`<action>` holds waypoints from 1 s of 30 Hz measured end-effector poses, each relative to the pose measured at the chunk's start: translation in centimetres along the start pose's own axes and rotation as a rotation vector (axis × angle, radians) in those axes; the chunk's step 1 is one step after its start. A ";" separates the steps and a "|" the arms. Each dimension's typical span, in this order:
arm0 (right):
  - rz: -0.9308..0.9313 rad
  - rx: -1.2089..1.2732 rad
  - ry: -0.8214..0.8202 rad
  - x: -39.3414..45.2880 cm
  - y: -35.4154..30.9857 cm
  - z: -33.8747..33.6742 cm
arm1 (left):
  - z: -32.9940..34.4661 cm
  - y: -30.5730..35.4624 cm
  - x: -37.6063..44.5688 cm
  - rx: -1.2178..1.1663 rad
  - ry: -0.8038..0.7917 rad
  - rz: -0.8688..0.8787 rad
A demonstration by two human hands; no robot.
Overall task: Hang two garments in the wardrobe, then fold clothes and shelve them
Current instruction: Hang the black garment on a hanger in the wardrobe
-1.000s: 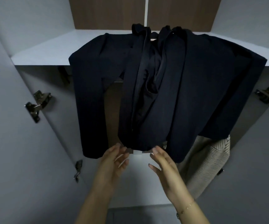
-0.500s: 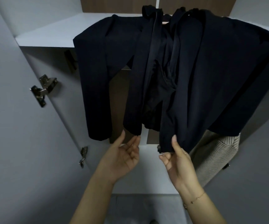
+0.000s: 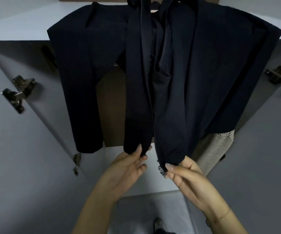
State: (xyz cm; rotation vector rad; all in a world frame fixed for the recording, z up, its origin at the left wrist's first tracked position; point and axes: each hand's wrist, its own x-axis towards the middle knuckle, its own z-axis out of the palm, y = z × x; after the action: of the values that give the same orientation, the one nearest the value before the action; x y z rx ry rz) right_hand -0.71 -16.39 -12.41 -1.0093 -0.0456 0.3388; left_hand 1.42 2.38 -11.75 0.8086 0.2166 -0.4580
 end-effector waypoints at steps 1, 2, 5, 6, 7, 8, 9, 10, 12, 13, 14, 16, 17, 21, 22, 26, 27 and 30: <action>-0.002 -0.061 0.006 -0.2 -0.1 0.0 | 0.2 0.0 -0.4 0.092 0.006 0.026; 0.001 -0.113 0.015 -0.2 -0.2 0.0 | 0.5 0.1 -0.8 0.148 -0.007 0.048; -0.007 -0.191 0.041 -0.3 -0.8 0.5 | 1.4 1.0 -1.7 0.187 -0.109 0.100; -0.024 -0.178 0.057 -0.4 -1.0 0.8 | 1.8 1.3 -1.9 0.176 -0.124 0.111; -0.045 -0.142 0.083 -0.4 -1.2 1.2 | 2.2 1.5 -2.1 0.159 -0.127 0.125; -0.065 -0.084 0.118 -0.4 -1.5 1.6 | 2.7 1.6 -2.2 0.138 -0.119 0.137; -0.083 -0.014 0.161 -0.5 -1.7 2.0 | 3.1 1.6 -2.3 0.117 -0.097 0.149; -0.101 0.054 0.203 -0.5 -1.9 2.4 | 3.5 1.7 -2.3 0.102 -0.064 0.168; -0.160 0.122 0.268 -0.7 -2.3 3.2 | 4.2 1.6 -2.2 0.127 0.023 0.222; -0.201 0.114 0.293 -0.8 -2.4 3.6 | 4.6 1.5 -2.2 0.146 0.060 0.249; -0.249 0.080 0.317 -0.8 -2.5 4.1 | 4.9 1.4 -2.2 0.145 0.089 0.267; -0.347 0.005 0.355 -0.9 -2.7 5.0 | 5.5 1.4 -2.0 0.111 0.119 0.292; -0.387 -0.011 0.371 -0.9 -2.6 5.3 | 5.8 1.4 -2.0 0.102 0.115 0.300; -0.463 0.005 0.402 -0.3 -2.8 5.6 | 6.8 1.6 -1.8 0.096 0.047 0.309; -0.475 0.018 0.404 -0.2 -2.9 5.7 | 7.0 1.6 -1.7 0.103 0.038 0.312; -0.506 0.034 0.385 0.3 -3.3 5.8 | 7.1 1.3 -1.3 0.104 0.035 0.312; -0.508 0.030 0.384 0.4 -3.3 5.8 | 7.1 1.3 -1.2 0.101 0.021 0.306; -0.512 0.021 0.404 0.6 -3.1 6.0 | 7.2 1.4 -1.0 0.065 -0.003 0.298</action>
State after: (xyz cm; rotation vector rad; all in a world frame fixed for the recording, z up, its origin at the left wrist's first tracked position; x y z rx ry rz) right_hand -0.52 -12.82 -6.70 -0.9920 0.0648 -0.3325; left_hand 1.31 -1.79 -5.67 0.8875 0.0766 -0.1860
